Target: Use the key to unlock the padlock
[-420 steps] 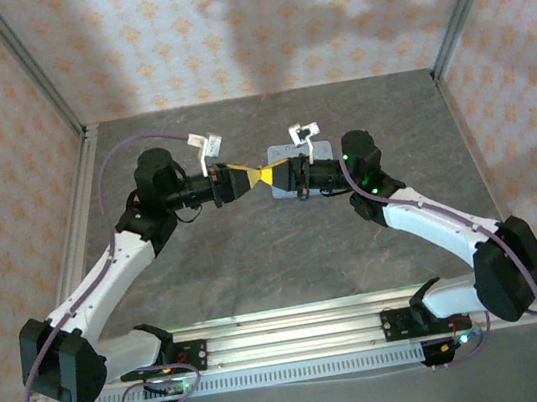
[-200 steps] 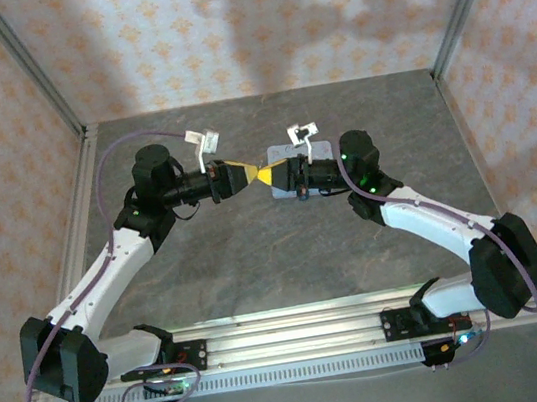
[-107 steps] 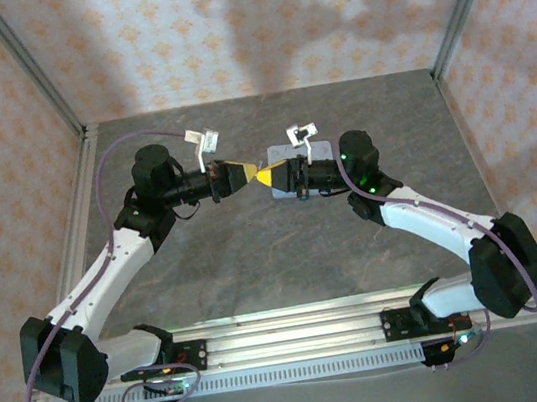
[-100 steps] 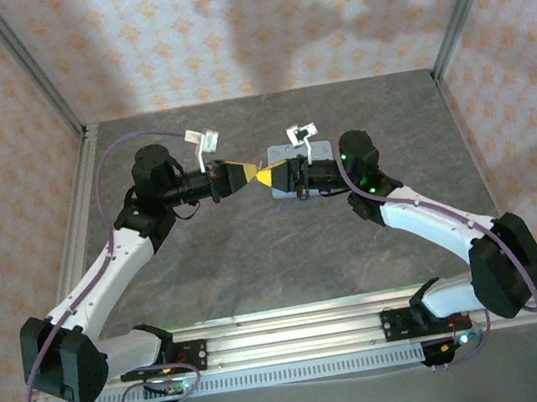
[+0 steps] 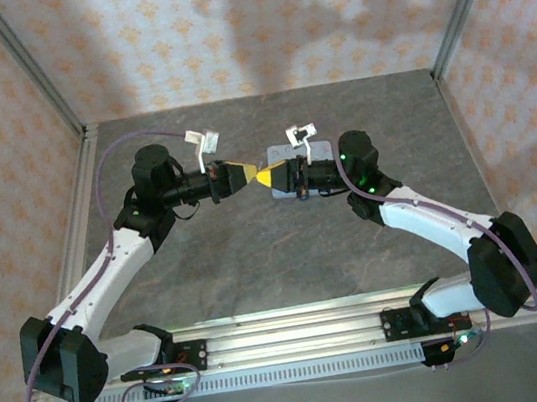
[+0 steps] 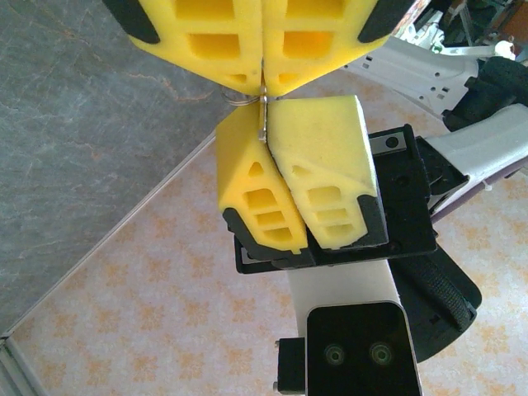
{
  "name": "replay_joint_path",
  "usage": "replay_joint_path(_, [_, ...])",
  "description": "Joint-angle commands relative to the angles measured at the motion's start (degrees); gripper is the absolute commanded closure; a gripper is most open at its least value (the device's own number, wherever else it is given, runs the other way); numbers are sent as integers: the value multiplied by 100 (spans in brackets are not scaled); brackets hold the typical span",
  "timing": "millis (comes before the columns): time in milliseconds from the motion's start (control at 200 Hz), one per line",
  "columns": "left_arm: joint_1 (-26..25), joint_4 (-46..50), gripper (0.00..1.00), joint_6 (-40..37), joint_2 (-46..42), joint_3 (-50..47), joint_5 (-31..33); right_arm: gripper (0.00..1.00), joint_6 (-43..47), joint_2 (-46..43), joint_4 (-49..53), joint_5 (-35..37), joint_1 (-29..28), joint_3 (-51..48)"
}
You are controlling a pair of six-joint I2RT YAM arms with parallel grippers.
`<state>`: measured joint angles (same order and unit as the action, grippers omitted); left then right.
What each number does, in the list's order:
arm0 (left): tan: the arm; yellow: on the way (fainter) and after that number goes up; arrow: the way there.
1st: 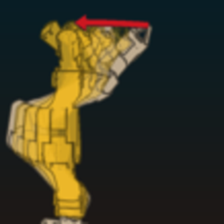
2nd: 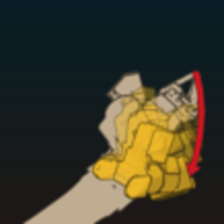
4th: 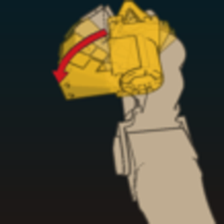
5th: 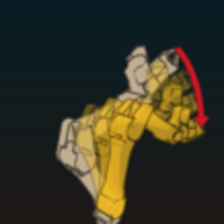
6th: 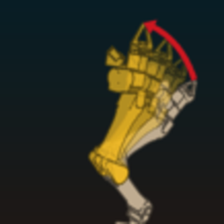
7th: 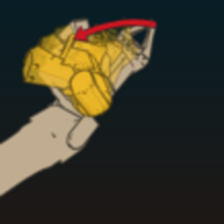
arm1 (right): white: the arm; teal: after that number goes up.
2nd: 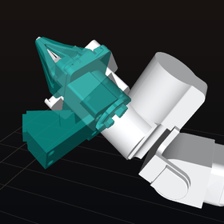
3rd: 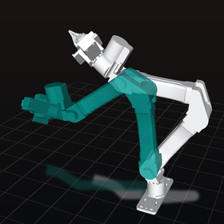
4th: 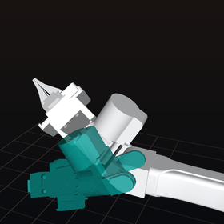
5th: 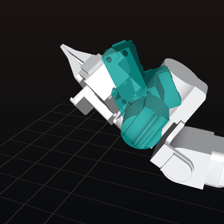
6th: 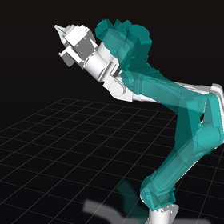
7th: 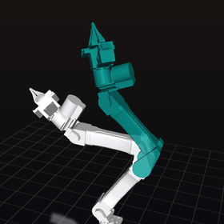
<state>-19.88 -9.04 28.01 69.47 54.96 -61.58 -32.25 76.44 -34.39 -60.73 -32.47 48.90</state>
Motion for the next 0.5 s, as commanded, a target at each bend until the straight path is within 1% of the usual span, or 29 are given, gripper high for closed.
replay_joint_path(0, [-174, 202, 90, -245, -30, 123, -395, 100, -14, 51, -304, -145, -71, 118])
replay_joint_path(145, [-227, 645, 90, -535, 39, 247, -468, 100, -10, 72, -296, -149, -67, 145])
replay_joint_path(190, [-228, 814, 93, -657, 43, 283, -467, 100, -2, 78, -264, -154, -67, 176])
replay_joint_path(250, [-225, 948, 100, -764, 32, 297, -456, 100, 30, 104, -181, -150, -67, 227])
replay_joint_path(290, [-227, 1012, 100, -822, 27, 303, -419, 100, 62, 113, -99, -125, -67, 262])
replay_joint_path(410, [-227, 945, 100, -813, -9, 250, -194, 100, 141, 139, 78, -61, -67, 328])
replay_joint_path(490, [-210, 639, 100, -595, -19, 148, 0, 96, 188, 144, 192, -7, -67, 340])
